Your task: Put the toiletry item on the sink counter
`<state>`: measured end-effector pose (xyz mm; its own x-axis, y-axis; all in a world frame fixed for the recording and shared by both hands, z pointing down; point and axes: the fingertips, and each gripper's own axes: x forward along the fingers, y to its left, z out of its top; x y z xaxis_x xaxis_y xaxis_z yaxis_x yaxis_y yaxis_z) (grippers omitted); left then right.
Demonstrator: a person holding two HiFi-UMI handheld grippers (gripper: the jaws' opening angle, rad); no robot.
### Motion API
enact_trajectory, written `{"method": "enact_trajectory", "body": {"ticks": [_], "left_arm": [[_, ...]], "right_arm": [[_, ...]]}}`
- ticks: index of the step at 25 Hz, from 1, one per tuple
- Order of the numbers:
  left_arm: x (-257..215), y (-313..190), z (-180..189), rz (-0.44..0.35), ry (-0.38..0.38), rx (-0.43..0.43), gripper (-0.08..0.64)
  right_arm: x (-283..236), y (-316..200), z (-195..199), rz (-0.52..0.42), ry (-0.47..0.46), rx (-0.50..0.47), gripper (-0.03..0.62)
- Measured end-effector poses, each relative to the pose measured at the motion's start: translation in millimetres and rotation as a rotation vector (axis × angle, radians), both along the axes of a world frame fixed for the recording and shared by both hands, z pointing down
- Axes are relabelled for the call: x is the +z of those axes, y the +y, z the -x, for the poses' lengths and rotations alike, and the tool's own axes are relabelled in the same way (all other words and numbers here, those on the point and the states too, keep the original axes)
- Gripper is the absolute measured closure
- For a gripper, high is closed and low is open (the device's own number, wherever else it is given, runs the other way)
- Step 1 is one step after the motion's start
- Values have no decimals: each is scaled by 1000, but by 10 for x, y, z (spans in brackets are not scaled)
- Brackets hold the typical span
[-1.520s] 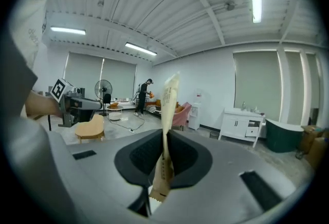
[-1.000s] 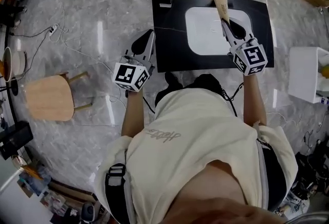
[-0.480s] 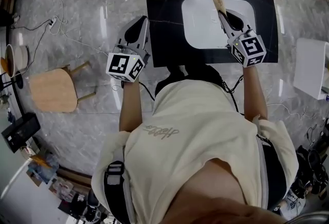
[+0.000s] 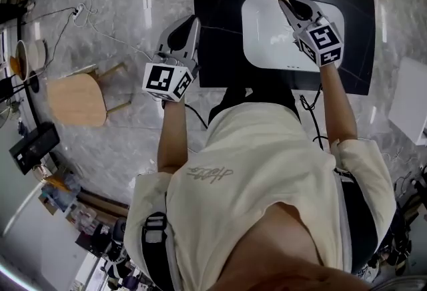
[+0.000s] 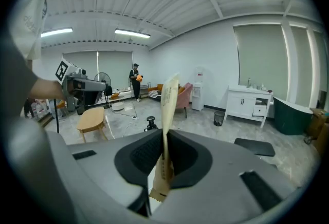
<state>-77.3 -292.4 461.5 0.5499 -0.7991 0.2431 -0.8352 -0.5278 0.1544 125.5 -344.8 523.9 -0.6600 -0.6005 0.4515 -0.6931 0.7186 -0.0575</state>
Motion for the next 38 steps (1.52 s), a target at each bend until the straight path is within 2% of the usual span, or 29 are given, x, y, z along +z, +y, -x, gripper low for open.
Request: {"method": "enact_trajectory", "body": {"ticks": [8,18,23,26,33,38], "left_arm": [[311,-156,-44,53,25,-31,558],[535,-297,412,81,81,-127,558],[744,-305,528,103,105,-141,558],[844,-297,574,115,124,-150,558],[952,-288,751,117,168,-169,558],[1058,-201,914,133,178,-195,558]], "right_arm": [[495,-432,326,79,80,-116,568],[947,-830,837,131,216,-211,568],[1269,-892,1018,154,289,-241,568],[1486,-885,1069,200,336,-257,568],[2003,-926,1176,277,403,-259,568],[2174,-1017,1294,305,428,-260,568]]}}
